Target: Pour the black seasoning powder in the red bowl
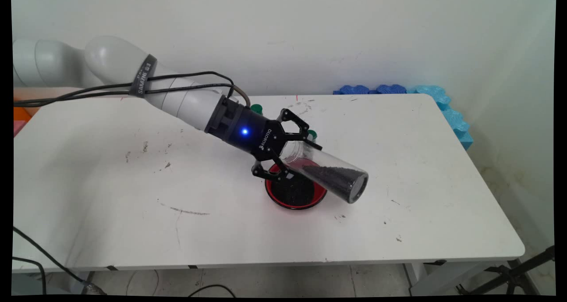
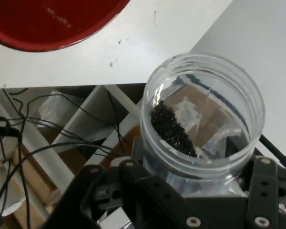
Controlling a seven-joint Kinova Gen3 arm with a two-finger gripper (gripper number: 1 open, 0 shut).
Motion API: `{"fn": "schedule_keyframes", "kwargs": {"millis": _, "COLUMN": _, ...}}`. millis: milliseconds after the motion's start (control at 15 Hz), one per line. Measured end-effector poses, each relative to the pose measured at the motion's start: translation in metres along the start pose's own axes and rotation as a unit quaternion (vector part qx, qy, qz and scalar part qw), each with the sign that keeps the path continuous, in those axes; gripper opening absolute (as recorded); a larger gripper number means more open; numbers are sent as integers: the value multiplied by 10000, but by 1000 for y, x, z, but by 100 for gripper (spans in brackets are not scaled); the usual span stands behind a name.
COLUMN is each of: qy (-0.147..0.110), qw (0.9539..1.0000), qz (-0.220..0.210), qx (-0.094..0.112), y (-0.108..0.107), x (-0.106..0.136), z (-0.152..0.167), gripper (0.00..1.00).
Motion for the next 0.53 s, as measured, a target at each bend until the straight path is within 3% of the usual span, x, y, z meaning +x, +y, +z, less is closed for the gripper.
{"fn": "schedule_keyframes", "kwargs": {"millis": 533, "qy": -13, "qw": 9985, "qz": -516, "qx": -196, "y": -5, "x": 2, "z": 5, "gripper": 0}}
